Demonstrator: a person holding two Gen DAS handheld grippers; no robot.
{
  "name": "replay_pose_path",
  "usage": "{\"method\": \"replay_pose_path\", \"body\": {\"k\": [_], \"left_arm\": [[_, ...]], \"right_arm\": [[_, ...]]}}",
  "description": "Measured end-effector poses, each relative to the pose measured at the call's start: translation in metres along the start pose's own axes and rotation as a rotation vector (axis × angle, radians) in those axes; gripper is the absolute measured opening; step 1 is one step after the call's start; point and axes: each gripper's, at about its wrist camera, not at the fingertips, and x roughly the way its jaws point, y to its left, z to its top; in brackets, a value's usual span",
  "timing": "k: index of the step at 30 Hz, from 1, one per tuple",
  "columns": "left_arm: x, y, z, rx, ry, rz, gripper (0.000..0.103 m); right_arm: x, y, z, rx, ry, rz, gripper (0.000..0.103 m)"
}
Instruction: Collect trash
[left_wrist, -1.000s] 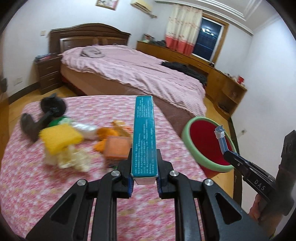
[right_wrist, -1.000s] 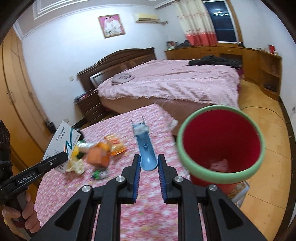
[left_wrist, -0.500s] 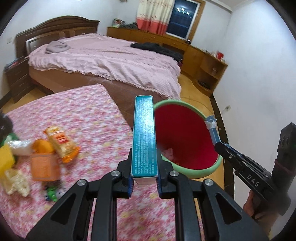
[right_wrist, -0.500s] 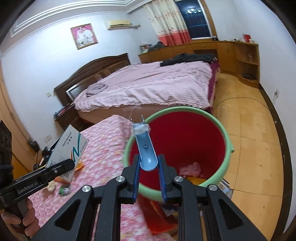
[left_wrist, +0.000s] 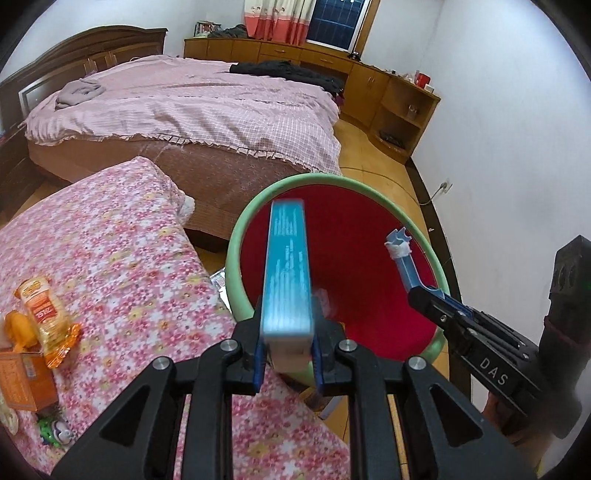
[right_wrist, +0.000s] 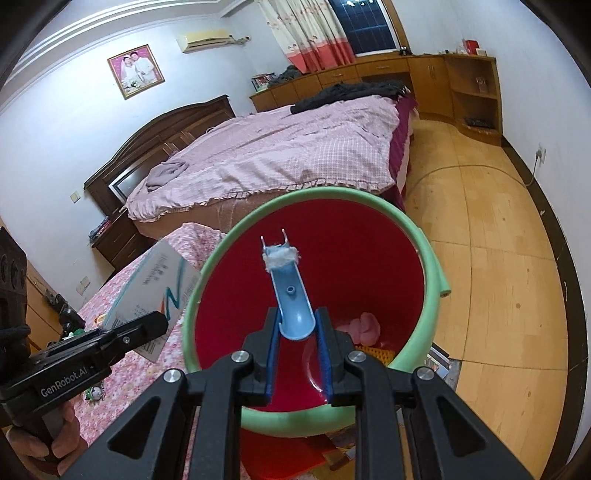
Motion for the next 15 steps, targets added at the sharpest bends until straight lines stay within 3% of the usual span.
{"method": "replay_pose_path", "body": {"k": [5,8,15], "left_arm": [[0.003,-0.004,-0.001,0.016,0.002,0.0,0.028],[0.001,-0.002,-0.001,0.01,-0.001,0.001,0.028],[-0.02,0.008,-0.011,-0.021,-0.015,0.016,0.028]], "right_arm": [[0.004,-0.007,-0.002,0.027,0.01,0.003,0.021],[0.002,-0.007,-0.004,0.029,0.012,0.0,0.022],[-0.006,-0.001,-0.005,0.028,-0.005,0.012,0.035]]}}
